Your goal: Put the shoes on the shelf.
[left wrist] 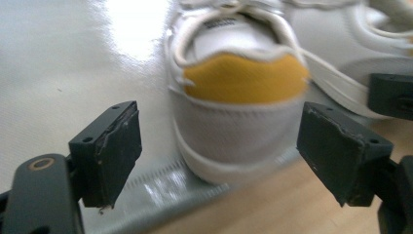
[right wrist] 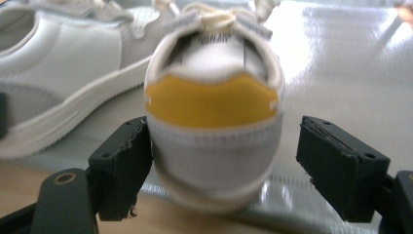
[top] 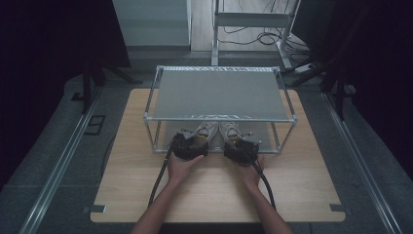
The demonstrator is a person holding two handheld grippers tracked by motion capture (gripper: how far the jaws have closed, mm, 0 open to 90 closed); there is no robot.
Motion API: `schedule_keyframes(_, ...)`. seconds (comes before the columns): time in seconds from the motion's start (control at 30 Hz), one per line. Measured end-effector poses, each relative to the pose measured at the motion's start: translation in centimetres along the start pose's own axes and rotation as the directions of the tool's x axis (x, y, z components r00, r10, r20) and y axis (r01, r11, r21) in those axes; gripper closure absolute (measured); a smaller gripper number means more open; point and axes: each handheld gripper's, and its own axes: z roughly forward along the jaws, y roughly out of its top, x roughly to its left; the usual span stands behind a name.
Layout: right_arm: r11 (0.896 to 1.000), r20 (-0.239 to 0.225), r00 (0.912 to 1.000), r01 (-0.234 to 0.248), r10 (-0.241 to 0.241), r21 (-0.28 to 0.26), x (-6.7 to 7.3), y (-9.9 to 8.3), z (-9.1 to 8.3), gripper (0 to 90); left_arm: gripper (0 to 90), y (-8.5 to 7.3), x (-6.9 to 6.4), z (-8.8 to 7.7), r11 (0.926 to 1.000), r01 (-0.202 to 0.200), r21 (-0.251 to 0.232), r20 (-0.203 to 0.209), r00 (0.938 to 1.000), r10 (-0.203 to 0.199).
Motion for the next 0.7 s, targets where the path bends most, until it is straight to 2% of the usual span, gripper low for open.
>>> schedule_keyframes(0.07, 1.000, -0.015, 0.9999, 0.001, -0.001, -0.004, -0.1, -0.4, -0.5, 21.6, 16.7, -0.5, 0.0, -0.7, 0.9999, -0.017, -0.001, 0.037, 0.9992, 0.017)
schedule_keyframes(0.1, 1.000, -0.015, 0.9999, 0.001, -0.001, -0.004, -0.1, -0.4, -0.5, 21.6, 17.4, -0.5, 0.0, -0.7, 0.9999, -0.017, -0.001, 0.037, 0.9992, 0.017)
schedule_keyframes(0.13, 1.000, -0.037, 0.9993, 0.003, -0.003, 0.003, -0.3, -0.7, -0.7, 21.9, 17.6, -0.6, 0.0, -0.8, 0.9996, -0.026, 0.009, 0.049, 0.9985, 0.026)
schedule_keyframes(0.23, 1.000, -0.041, 0.9991, 0.007, -0.006, 0.015, -0.5, -0.8, -0.8, 22.5, 17.8, -0.8, 0.1, -0.7, 0.9994, -0.029, 0.022, 0.060, 0.9978, 0.027)
schedule_keyframes(0.3, 1.000, -0.051, 0.9987, 0.005, -0.003, 0.026, -0.6, -0.9, -0.7, 23.8, 18.9, -1.0, 0.1, -0.5, 0.9993, -0.022, 0.031, 0.068, 0.9975, 0.020)
schedule_keyframes(0.37, 0.999, -0.062, 0.9981, 0.007, -0.004, 0.041, -0.7, -0.9, -0.7, 25.0, 19.7, -1.2, -0.3, -0.3, 0.9989, 0.024, 0.040, 0.075, 0.9968, -0.027)
schedule_keyframes(0.47, 0.999, -0.071, 0.9975, 0.011, -0.008, 0.047, -0.6, -1.0, -0.6, 31.6, 24.4, -1.3, -0.3, -0.2, 0.9990, 0.025, 0.037, 0.076, 0.9967, -0.028)
schedule_keyframes(0.6, 0.999, -0.070, 0.9975, 0.011, -0.008, 0.041, -0.6, -1.0, -0.6, 33.0, 27.1, -1.4, -0.3, -0.1, 0.9990, 0.032, 0.031, 0.066, 0.9973, -0.034)
schedule_keyframes(0.7, 0.999, -0.069, 0.9975, 0.021, -0.019, 0.037, -0.5, -0.9, -0.6, 33.1, 33.1, -1.4, -0.4, -0.1, 0.9994, 0.028, 0.022, 0.048, 0.9984, -0.029)
